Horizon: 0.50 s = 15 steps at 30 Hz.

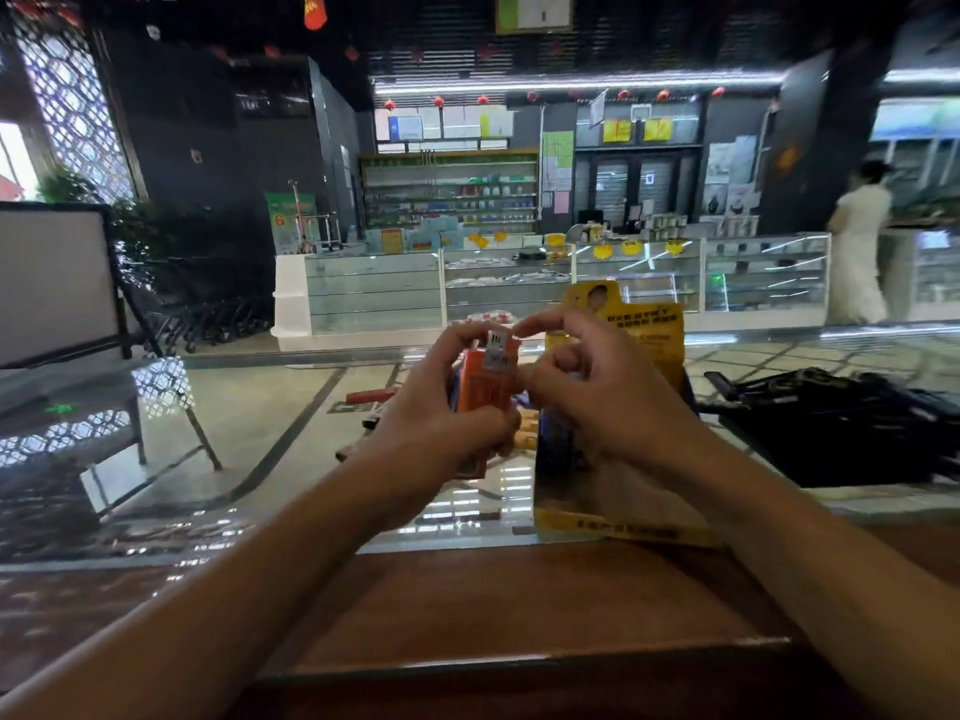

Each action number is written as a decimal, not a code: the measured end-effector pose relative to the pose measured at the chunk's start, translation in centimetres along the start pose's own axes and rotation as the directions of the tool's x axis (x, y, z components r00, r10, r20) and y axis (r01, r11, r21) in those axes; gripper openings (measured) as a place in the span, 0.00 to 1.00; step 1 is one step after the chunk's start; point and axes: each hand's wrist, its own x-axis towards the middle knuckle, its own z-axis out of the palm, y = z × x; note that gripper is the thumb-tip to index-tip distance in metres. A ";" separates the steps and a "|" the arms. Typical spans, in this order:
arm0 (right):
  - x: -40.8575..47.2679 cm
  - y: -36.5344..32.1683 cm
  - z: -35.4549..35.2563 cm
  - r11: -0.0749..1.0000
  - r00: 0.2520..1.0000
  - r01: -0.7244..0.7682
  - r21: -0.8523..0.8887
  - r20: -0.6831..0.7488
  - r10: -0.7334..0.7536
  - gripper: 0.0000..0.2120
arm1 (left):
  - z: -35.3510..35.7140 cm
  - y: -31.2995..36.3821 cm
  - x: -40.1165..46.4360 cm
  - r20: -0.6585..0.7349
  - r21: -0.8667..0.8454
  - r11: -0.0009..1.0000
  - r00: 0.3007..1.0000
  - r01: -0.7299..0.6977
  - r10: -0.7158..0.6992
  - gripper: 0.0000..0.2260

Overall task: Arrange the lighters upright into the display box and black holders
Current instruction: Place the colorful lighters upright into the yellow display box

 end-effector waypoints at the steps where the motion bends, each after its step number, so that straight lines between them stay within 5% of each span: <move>1: 0.1 0.1 -0.8 1.000 1.000 0.000 -0.008 -0.012 0.000 0.09 | 0.8 0.3 0.3 0.030 -0.011 1.000 0.999 -0.012 0.012 0.28; 15: -0.5 4.8 -5.0 0.988 0.984 0.151 -0.007 -0.091 -0.151 0.05 | 5.1 -0.7 2.5 0.145 -0.012 0.998 0.987 -0.068 0.069 0.28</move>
